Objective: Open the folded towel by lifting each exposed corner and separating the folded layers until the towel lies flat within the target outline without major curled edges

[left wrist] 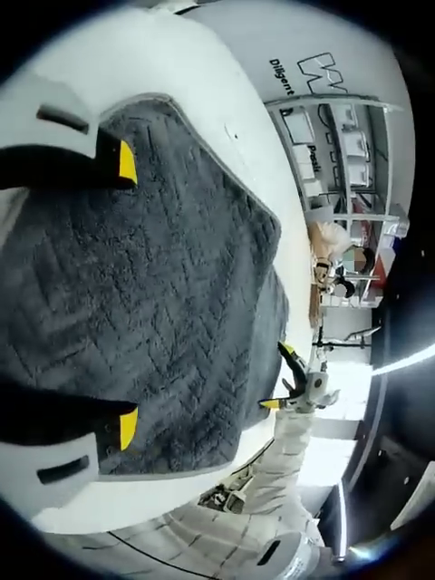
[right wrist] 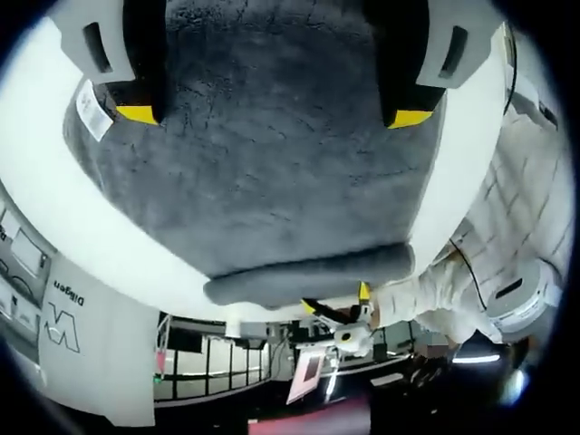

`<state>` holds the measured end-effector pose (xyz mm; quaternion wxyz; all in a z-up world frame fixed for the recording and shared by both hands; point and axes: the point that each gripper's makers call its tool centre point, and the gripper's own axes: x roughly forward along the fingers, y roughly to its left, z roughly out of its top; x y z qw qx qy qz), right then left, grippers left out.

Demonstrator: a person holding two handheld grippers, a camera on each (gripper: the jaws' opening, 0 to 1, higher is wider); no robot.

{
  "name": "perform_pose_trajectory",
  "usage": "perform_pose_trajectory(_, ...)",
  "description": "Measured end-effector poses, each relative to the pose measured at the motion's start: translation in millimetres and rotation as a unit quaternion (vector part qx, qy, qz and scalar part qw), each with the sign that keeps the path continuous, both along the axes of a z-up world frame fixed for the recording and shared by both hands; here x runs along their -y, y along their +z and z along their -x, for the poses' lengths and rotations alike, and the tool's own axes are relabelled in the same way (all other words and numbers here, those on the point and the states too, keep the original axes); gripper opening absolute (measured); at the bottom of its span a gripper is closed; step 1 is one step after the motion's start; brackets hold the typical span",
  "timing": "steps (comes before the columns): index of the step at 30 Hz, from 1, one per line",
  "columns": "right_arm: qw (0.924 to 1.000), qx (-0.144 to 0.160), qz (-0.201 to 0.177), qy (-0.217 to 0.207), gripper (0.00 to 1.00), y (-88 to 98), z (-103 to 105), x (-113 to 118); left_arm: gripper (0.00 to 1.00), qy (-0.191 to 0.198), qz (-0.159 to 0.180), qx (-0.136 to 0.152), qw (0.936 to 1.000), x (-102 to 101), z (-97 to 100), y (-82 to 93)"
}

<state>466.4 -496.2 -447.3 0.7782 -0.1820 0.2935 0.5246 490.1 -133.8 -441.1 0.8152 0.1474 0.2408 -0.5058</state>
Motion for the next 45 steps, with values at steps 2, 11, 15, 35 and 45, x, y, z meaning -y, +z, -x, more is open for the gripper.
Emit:
perform_pose_trajectory(2,1.0,0.003,0.002,0.005,0.99,-0.6,1.1,0.5,0.95,-0.002,-0.002,0.0,1.0,-0.4,0.6,0.1)
perform_pose_trajectory(11,0.9999,0.006,0.002,0.014,0.99,-0.9,5.2,6.9,0.93,-0.008,-0.003,0.001,1.0,-3.5,-0.3,0.2)
perform_pose_trajectory(15,0.9998,0.008,-0.003,0.017,0.99,-0.9,5.9,9.1,0.92,-0.008,-0.002,-0.001,1.0,-4.6,-0.9,0.4)
perform_pose_trajectory(35,0.9997,0.007,0.002,0.022,0.99,-1.2,10.9,25.4,0.9,-0.016,0.002,0.006,0.9998,-10.4,0.2,0.3)
perform_pose_trajectory(45,0.9997,0.005,0.008,0.025,0.99,-1.8,13.4,34.5,0.89,-0.019,-0.008,0.002,0.9998,-19.6,1.1,0.1)
